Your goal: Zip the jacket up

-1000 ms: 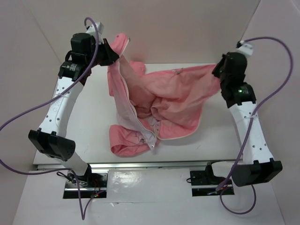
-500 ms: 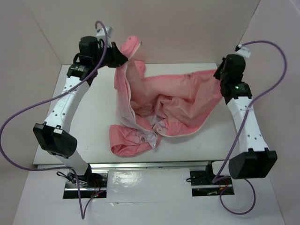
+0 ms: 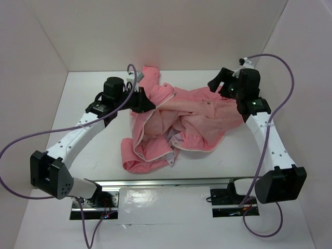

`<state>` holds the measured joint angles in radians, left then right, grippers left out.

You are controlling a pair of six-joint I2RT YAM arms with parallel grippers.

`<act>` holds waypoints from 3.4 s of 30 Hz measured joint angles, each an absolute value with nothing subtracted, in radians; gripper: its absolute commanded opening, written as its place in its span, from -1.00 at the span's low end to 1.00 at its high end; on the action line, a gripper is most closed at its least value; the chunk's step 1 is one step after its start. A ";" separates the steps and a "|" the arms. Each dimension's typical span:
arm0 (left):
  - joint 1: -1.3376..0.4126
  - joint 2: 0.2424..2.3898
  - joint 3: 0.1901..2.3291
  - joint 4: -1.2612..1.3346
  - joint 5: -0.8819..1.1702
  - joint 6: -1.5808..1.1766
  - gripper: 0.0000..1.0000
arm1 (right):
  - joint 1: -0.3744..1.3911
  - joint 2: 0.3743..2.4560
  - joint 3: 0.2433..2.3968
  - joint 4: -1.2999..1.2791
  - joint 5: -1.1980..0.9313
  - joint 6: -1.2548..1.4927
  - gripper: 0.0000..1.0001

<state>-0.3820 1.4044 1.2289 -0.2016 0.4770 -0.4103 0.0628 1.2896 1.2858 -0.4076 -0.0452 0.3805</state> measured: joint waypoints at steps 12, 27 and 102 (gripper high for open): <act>-0.384 1.364 1.153 -0.126 0.580 -0.453 -1.00 | 0.200 1.398 0.929 0.183 -0.672 0.740 0.94; -0.384 1.364 1.154 -0.118 0.604 -0.453 -1.00 | 0.258 1.572 0.905 0.720 -0.888 1.028 0.90; -0.385 1.703 1.687 -0.284 0.750 -0.286 0.85 | 0.255 1.405 1.015 0.318 -0.841 0.666 -0.98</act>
